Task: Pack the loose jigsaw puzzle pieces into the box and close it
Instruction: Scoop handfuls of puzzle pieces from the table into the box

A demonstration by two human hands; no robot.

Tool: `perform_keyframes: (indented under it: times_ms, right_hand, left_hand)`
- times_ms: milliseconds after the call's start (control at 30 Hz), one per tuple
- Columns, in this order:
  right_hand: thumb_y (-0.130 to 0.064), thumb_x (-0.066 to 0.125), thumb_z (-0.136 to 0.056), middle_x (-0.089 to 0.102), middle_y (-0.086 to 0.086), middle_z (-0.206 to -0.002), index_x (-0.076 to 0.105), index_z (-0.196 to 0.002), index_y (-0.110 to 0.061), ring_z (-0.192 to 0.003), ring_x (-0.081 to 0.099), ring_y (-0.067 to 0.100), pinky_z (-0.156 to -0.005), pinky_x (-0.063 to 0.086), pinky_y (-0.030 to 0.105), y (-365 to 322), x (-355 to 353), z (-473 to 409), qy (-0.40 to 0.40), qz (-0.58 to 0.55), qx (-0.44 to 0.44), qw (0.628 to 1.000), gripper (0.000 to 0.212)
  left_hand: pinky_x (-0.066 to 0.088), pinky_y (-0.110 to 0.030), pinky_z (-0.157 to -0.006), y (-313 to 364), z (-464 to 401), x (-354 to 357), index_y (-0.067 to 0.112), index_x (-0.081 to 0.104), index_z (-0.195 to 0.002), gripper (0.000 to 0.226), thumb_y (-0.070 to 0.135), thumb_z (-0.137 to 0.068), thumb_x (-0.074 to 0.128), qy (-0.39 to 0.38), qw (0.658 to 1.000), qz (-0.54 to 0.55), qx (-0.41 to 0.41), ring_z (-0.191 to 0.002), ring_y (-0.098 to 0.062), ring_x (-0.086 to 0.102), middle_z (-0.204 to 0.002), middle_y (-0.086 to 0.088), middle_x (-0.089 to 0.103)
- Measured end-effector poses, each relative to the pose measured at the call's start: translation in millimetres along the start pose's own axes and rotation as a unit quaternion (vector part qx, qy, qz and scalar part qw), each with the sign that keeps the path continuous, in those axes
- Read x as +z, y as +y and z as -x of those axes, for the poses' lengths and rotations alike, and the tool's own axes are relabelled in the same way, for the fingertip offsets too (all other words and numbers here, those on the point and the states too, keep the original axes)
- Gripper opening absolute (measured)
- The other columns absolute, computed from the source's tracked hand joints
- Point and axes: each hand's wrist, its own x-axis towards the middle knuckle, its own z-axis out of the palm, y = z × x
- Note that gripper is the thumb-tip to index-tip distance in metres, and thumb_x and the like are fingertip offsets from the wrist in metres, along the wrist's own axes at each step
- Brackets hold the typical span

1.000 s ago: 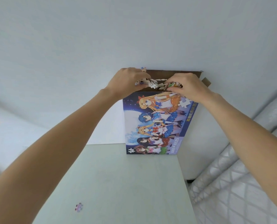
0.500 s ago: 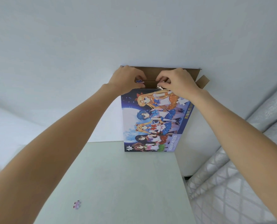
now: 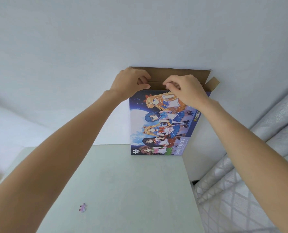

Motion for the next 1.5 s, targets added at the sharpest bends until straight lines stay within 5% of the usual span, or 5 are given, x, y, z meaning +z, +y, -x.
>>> perform_keyframes:
  times_ms: [233,500,833,1100,1500]
  right_hand:
    - [-0.008,0.052,-0.087,0.071,0.001,-0.088,0.068,-0.101,-0.012,-0.081,0.065,0.020,-0.072,0.048,0.031,-72,29,67,0.151,0.111,-0.100,0.977,0.022]
    - [-0.005,0.062,-0.077,0.069,-0.001,-0.083,0.066,-0.103,-0.016,-0.076,0.063,0.024,-0.064,0.051,0.030,-206,123,229,-0.018,-0.080,0.051,0.995,0.028]
    - [-0.027,0.047,-0.095,0.035,-0.002,-0.148,0.038,-0.140,-0.022,-0.137,0.026,0.014,-0.113,0.022,0.030,-328,224,352,-0.363,-0.151,0.105,0.913,0.046]
    - [-0.050,0.046,-0.092,-0.009,0.002,-0.157,0.006,-0.147,-0.036,-0.144,-0.010,0.026,-0.116,-0.001,0.049,-372,277,374,-0.387,-0.099,0.236,0.886,0.070]
    - [-0.039,0.052,-0.092,0.034,0.000,-0.146,0.054,-0.126,-0.026,-0.137,0.022,0.020,-0.111,0.016,0.036,-403,300,343,-0.364,-0.111,0.174,0.908,0.037]
  left_hand:
    - [0.044,-0.027,-0.055,-3,97,-7,0.019,0.071,-0.089,0.016,0.017,-0.087,0.056,0.276,0.942,-0.121,0.148,-0.058,-0.016,0.059,-0.065,0.008,0.065]
    - [0.048,-0.023,-0.064,-13,362,-7,0.031,0.064,-0.106,0.023,0.032,-0.086,0.052,0.041,0.981,-0.021,-0.186,-0.078,-0.009,0.061,-0.079,0.019,0.065]
    - [0.041,-0.042,-0.102,-69,628,-28,0.027,0.046,-0.132,0.047,0.032,-0.087,0.060,-0.080,0.880,-0.006,-0.469,-0.122,-0.022,0.048,-0.133,-0.001,0.052]
    - [-0.003,-0.041,-0.118,-85,740,-26,0.031,0.018,-0.146,0.068,0.058,-0.089,0.041,-0.026,0.766,-0.047,-0.641,-0.145,-0.018,-0.002,-0.157,0.000,0.005]
    - [-0.012,-0.031,-0.116,-78,668,38,0.029,0.007,-0.148,0.065,0.060,-0.092,0.008,-0.125,0.881,0.051,-0.454,-0.142,-0.008,-0.017,-0.155,0.006,-0.010]
